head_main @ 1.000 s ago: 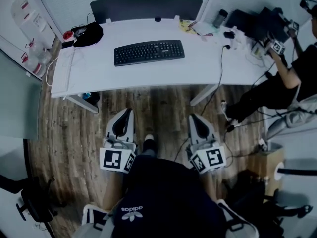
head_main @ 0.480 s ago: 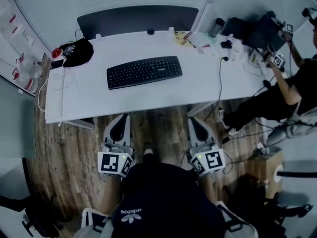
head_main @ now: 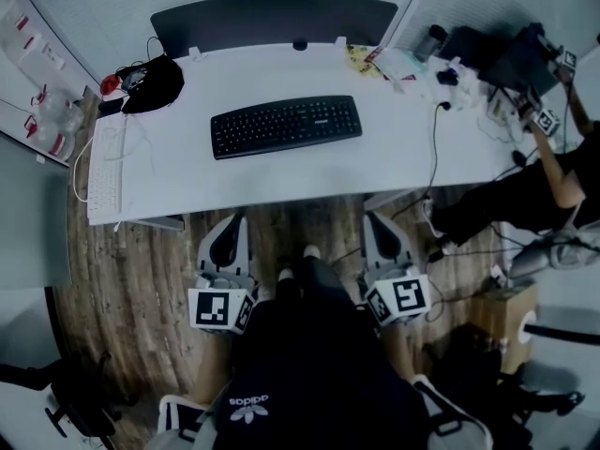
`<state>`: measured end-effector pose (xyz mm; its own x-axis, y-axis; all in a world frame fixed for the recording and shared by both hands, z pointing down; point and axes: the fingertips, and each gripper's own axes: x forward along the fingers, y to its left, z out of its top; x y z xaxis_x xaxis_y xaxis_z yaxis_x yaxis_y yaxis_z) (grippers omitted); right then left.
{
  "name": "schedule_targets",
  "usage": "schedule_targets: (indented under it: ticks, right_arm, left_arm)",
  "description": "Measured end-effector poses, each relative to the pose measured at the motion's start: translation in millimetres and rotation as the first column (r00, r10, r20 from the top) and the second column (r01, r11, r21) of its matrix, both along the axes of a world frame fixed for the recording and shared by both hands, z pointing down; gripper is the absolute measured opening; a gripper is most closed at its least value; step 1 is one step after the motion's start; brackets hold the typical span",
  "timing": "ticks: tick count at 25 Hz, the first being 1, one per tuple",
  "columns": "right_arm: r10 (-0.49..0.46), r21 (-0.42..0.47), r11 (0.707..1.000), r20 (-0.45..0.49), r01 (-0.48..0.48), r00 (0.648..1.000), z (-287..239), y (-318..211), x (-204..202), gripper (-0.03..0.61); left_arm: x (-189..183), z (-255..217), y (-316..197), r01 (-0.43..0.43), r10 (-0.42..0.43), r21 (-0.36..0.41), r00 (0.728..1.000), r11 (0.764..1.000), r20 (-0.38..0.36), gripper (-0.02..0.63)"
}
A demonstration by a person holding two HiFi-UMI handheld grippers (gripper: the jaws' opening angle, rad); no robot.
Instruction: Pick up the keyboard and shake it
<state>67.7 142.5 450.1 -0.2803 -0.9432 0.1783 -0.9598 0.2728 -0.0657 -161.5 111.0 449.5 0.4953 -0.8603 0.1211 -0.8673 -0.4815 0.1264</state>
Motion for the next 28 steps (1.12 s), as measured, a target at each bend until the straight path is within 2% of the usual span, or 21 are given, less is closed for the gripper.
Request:
schedule_targets:
  ticks: [9,17,21,28]
  right_arm:
    - [-0.031,-0.002,1.000,0.002,0.031,1.000,3,-50,4,0.005]
    - [-0.095,-0.001,0.995,0.039,0.095,0.995,-3,-137,7,0.006]
    - [-0.126,0.003,0.992,0.041,0.126,0.991,-7,-184,16,0.005]
    - [-0.159,-0.020,0.987,0.049,0.160,0.986,-3,-240,35,0.006]
  left_arm:
    - [-7,4,-38,0.059,-0.059,-0.001,0.998,0.998,-0.001,0.011]
    - [-6,1,-98,0.133,-0.133,0.008,0.991,0.991,0.022,0.011]
    - [-1,-9,-136,0.172,-0.172,0.024,0.985,0.985,-0.004,0.011]
    - [10,-7,-182,0.235,-0.235,-0.005,0.972,0.972,-0.001,0.011]
